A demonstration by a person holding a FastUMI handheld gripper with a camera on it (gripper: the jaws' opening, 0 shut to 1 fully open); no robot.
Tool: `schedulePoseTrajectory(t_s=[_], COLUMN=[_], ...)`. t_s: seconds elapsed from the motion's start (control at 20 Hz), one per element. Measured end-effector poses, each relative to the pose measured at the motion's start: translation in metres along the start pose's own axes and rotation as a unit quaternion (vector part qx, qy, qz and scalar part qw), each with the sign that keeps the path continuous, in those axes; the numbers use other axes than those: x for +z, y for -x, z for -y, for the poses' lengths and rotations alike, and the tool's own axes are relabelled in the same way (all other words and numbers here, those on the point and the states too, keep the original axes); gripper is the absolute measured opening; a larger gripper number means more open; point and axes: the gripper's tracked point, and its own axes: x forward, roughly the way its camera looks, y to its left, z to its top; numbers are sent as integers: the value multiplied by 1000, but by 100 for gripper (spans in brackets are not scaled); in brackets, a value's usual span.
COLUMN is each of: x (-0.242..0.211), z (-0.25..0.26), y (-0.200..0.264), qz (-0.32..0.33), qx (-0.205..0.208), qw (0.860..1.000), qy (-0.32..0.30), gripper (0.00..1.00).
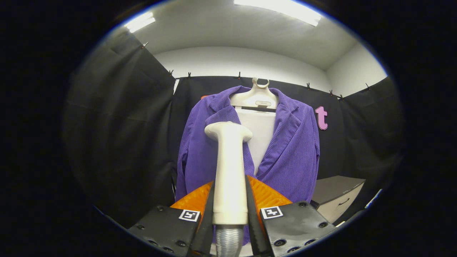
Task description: Iron the clothes twice with a garment steamer, once on the left side and once on the right side.
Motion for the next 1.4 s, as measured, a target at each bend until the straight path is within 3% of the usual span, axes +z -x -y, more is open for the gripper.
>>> schedulePoseTrajectory(t_s=[0.45, 1.4], x=[-28, -137], z=[-1, -12], y=[16, 63], qz=[-14, -90], qx=[5, 27], qw=[1000, 995], qy=[12, 29], gripper=[49, 49])
